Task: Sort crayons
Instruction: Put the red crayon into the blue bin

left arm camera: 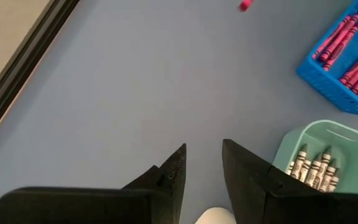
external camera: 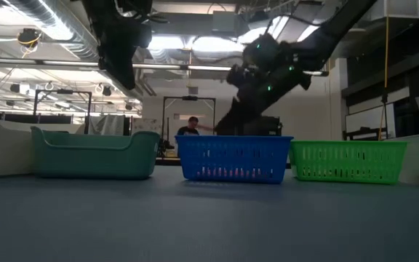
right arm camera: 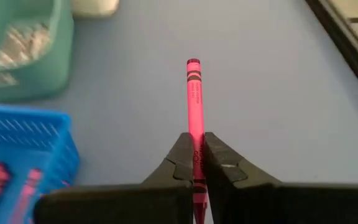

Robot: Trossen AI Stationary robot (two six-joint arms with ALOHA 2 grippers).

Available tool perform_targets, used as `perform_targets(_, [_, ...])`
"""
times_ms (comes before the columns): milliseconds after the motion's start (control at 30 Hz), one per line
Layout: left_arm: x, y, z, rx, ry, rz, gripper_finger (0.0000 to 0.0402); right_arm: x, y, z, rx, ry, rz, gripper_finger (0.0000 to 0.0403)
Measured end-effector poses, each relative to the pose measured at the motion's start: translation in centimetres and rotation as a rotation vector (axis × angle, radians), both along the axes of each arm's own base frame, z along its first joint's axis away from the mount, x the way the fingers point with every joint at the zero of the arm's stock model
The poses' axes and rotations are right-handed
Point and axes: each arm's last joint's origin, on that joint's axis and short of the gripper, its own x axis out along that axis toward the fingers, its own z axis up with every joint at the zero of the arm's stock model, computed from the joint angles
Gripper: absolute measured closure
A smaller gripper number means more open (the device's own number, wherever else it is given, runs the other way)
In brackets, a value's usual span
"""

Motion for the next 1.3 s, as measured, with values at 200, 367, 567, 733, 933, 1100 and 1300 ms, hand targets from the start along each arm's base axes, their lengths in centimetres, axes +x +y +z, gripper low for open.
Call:
perform_targets(200, [-0.1,0.2,0.0,0.0,0.0,0.011,0.0313,-0.6,0.7,3.0,0.11,-0.104,0.063,0.0393])
perform_targets(367, [-0.1,0.2,0.0,0.0,0.0,0.011,0.0313,-0.5,2.4,4.3,0.186,-0.147,0.133,0.0394])
perform_targets(567, [-0.1,0.2,0.0,0.0,0.001,0.011,0.0313,0.3,6.0,4.4,0.19,-0.135,0.23,0.0391])
perform_targets(733, [-0.1,0.2,0.0,0.0,0.001,0.011,0.0313,0.8,8.9,4.3,0.161,-0.125,0.262,0.039])
perform_targets(933, [-0.1,0.2,0.0,0.0,0.001,0.011,0.0313,0.7,11.1,3.9,0.123,-0.065,0.249,0.0389])
perform_targets(1100, [-0.1,0.2,0.0,0.0,0.001,0.012,0.0313,0.3,12.5,3.1,0.096,0.036,0.229,0.0389])
perform_targets(1300, [-0.1,0.2,0.0,0.0,0.001,0.012,0.0313,-0.3,13.8,2.4,0.036,0.135,0.188,0.0389])
